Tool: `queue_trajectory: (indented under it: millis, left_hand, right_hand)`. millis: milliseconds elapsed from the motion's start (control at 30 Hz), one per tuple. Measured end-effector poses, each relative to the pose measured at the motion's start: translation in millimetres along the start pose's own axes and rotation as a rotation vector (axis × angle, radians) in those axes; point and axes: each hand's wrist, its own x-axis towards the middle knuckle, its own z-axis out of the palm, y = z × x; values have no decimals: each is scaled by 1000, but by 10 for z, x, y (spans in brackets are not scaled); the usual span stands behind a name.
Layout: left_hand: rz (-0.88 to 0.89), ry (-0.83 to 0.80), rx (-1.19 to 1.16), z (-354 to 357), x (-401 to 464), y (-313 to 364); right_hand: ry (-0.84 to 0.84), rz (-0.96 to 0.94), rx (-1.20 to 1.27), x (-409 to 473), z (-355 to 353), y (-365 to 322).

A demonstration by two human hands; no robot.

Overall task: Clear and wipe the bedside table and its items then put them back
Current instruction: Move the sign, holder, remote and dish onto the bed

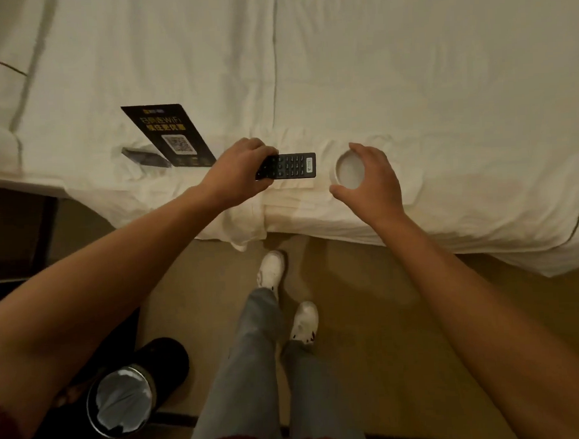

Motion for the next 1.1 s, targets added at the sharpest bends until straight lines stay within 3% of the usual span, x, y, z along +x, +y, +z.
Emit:
queue_trajectory:
  millis: [633, 1100]
  left_hand:
    - [30, -251, -54, 688, 944, -409]
    - [33, -230, 32, 839, 1046, -565]
  right_hand:
    - [-54, 228, -267, 722, 483, 427]
    - [-142, 204, -346, 849, 730, 454]
